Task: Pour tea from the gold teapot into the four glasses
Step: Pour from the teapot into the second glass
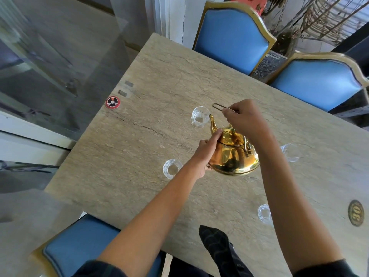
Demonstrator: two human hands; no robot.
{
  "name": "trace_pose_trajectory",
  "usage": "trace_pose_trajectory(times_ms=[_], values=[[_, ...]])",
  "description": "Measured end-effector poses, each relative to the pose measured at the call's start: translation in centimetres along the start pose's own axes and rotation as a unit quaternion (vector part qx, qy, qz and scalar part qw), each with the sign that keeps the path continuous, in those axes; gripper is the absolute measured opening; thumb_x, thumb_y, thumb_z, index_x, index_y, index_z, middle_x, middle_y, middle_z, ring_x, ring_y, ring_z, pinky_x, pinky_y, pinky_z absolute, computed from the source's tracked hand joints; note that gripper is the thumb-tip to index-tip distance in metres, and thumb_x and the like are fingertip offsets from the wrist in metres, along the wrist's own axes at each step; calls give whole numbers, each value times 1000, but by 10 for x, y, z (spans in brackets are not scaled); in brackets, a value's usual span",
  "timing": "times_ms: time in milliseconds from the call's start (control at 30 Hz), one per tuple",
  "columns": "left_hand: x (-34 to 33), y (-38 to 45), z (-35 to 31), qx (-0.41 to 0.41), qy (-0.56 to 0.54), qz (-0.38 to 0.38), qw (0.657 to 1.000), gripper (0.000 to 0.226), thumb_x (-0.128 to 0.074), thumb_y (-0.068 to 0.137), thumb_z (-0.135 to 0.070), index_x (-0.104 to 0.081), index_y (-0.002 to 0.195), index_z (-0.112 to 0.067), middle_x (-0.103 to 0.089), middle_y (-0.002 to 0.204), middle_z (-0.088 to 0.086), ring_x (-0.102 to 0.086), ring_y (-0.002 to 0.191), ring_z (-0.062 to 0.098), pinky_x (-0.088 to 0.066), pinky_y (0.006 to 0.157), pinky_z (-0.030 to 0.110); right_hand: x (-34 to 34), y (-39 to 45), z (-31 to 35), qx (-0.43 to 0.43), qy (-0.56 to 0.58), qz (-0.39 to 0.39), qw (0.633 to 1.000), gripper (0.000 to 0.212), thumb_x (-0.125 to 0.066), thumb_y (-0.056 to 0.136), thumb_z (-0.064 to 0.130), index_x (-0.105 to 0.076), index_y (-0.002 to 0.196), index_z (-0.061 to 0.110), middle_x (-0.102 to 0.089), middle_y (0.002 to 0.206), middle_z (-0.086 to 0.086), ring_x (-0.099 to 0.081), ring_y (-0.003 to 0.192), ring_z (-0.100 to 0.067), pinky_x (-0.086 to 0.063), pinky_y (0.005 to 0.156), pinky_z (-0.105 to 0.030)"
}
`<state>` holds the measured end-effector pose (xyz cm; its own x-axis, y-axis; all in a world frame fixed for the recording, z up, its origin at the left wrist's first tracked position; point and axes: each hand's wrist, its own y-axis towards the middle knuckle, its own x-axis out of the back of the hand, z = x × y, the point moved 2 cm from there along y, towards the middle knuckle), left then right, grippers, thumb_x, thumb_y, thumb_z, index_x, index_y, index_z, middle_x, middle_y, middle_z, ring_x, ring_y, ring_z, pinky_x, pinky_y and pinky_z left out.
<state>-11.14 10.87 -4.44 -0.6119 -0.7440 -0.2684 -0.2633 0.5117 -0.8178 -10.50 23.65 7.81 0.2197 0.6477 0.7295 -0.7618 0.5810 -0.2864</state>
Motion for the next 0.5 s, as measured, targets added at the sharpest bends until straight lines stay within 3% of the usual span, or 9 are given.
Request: trace_pose_trajectory(times_ms=[133,233,300,500], values=[[4,7,3,6,1,-8,1000,115,-63,56,-94,-50,146,-24,-68,132,6,-67,112,23,-54,76,39,-11,2,-9,-11,11,-2,1000,43,-59,98,24,-71,96,-17,-64,72,-34,-49,60,-26,-40,59,-38],[10,22,5,15,13,-12,1000,113,-64,56,-94,-53,145,-25,-69,133,6,-66,118,27,-55,97,52,-21,4,-20,-23,29,-5,999,45,-58,99,26,-69,94,-17,-51,63,-17,-46,57,-24,-37,58,-37],[14,32,6,21,28,-17,999,110,-64,58,-94,-54,144,-26,-69,132,6,-67,118,27,-54,101,55,-28,5,-27,-33,49,-3,998,46,-58,100,26,-69,91,-18,-50,62,-15,-45,56,-24,-37,57,-37],[25,51,9,40,55,-32,997,110,-65,59,-88,-55,143,-18,-71,130,13,-70,111,27,-60,78,42,-50,1,-47,-71,100,-19,992,42,-60,97,26,-71,90,-14,-49,60,-11,-43,54,-20,-34,56,-36]])
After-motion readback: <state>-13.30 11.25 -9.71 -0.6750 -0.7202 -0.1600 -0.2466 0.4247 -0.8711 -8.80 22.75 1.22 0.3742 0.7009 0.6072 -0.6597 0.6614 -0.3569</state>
